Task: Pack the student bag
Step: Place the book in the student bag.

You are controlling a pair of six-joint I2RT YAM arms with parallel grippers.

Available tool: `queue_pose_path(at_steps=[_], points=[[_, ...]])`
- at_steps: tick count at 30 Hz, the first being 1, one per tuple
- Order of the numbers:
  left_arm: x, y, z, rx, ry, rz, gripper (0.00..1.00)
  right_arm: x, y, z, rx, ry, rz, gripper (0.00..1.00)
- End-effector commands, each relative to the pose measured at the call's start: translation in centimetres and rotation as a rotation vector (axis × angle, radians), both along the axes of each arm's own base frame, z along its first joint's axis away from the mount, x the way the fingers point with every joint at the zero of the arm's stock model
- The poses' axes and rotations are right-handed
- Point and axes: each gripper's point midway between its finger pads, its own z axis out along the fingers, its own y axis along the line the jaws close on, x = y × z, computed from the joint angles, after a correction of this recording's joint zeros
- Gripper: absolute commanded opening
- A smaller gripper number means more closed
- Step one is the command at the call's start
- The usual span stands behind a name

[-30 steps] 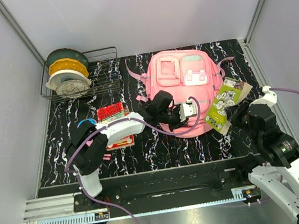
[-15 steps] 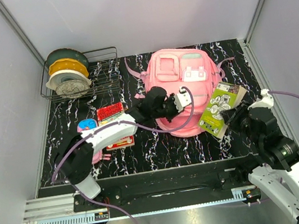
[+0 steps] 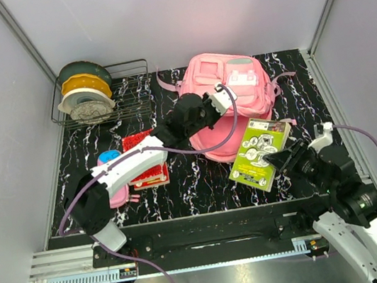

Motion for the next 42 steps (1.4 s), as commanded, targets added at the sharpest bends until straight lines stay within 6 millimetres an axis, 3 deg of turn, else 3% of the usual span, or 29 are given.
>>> queue_pose_path(at_steps=[1, 2, 4, 6, 7, 12, 15, 16, 17, 19, 20, 22, 23, 25, 26, 28, 29, 31, 33, 34, 35, 37, 38, 40, 41, 42], points=[[1.4, 1.5, 12.9, -0.256, -0.213, 0.111, 0.00, -0.2, 2.9, 1.9, 0.197, -0.040, 0.109, 0.00], [1.3, 1.6, 13.1, -0.256, -0.218, 0.109, 0.00, -0.2, 3.6, 2.3, 0.230, -0.055, 0.145, 0.00], [1.2, 2.0, 13.8, -0.267, -0.230, 0.118, 0.00, 0.2, 4.8, 0.8, 0.288, 0.011, 0.180, 0.00], [0.9, 2.1, 14.4, -0.290, -0.232, 0.112, 0.00, 0.6, 5.9, 0.9, 0.361, 0.025, 0.219, 0.00], [0.6, 2.1, 14.5, -0.294, -0.230, 0.103, 0.00, 0.9, 6.1, 0.0, 0.368, 0.034, 0.219, 0.00], [-1.3, 2.5, 15.2, -0.317, -0.236, 0.058, 0.00, 3.9, 5.9, 0.0, 0.371, -0.029, 0.146, 0.00], [-2.6, 2.7, 15.0, -0.323, -0.233, 0.028, 0.00, 5.8, 6.7, -0.4, 0.393, -0.027, 0.144, 0.00], [-2.9, 2.7, 14.9, -0.321, -0.232, 0.022, 0.00, 6.2, 7.1, 1.4, 0.444, -0.098, 0.168, 0.00], [-3.1, 2.8, 13.9, -0.298, -0.220, 0.020, 0.00, 6.6, 7.8, 0.9, 0.498, -0.055, 0.189, 0.00], [-3.8, 3.1, 13.6, -0.294, -0.228, 0.012, 0.00, 7.5, 8.2, 0.9, 0.530, -0.057, 0.189, 0.00], [-4.2, 3.5, 13.3, -0.306, -0.233, 0.010, 0.00, 8.3, 8.4, -0.3, 0.511, -0.024, 0.174, 0.00], [-5.0, 3.3, 12.9, -0.315, -0.227, -0.031, 0.00, 9.3, 8.6, -0.2, 0.519, -0.046, 0.170, 0.00], [-5.2, 3.2, 12.1, -0.307, -0.215, -0.039, 0.00, 10.0, 8.8, -1.2, 0.528, -0.011, 0.152, 0.00], [-6.2, 3.2, 12.2, -0.331, -0.214, -0.073, 0.00, 10.8, 9.2, -0.5, 0.547, -0.048, 0.165, 0.00], [-6.5, 3.4, 12.2, -0.349, -0.221, -0.077, 0.00, 11.6, 9.2, -1.7, 0.544, -0.014, 0.143, 0.00], [-7.0, 3.3, 12.4, -0.370, -0.215, -0.092, 0.00, 12.4, 9.3, -1.4, 0.567, -0.044, 0.136, 0.00], [-7.2, 3.5, 12.6, -0.380, -0.217, -0.096, 0.00, 13.3, 9.2, -2.6, 0.561, -0.015, 0.100, 0.00], [-7.6, 3.4, 13.1, -0.392, -0.218, -0.108, 0.00, 14.2, 9.3, -2.5, 0.562, -0.038, 0.092, 0.00], [-8.0, 3.4, 13.6, -0.404, -0.226, -0.121, 0.00, 15.2, 9.4, -4.0, 0.561, -0.009, 0.064, 0.00], [-8.1, 3.5, 13.9, -0.406, -0.234, -0.123, 0.00, 15.6, 9.4, -3.2, 0.577, -0.054, 0.069, 0.00], [-8.2, 3.6, 14.2, -0.414, -0.239, -0.123, 0.00, 16.5, 9.4, -4.6, 0.553, -0.037, 0.042, 0.00], [-8.6, 3.6, 14.4, -0.413, -0.248, -0.140, 0.00, 17.8, 9.6, -4.4, 0.537, -0.065, 0.038, 0.00], [-8.8, 3.7, 14.5, -0.411, -0.254, -0.147, 0.00, 18.2, 10.1, -5.6, 0.523, -0.040, 0.052, 0.00], [-9.1, 3.8, 14.6, -0.410, -0.261, -0.161, 0.00, 19.0, 11.0, -3.4, 0.558, -0.131, 0.114, 0.00], [-9.2, 4.0, 14.5, -0.406, -0.262, -0.159, 0.00, 19.4, 11.6, -4.8, 0.563, -0.090, 0.134, 0.00], [-9.4, 3.9, 14.4, -0.404, -0.259, -0.170, 0.00, 20.0, 12.0, -4.3, 0.580, -0.097, 0.147, 0.00]])
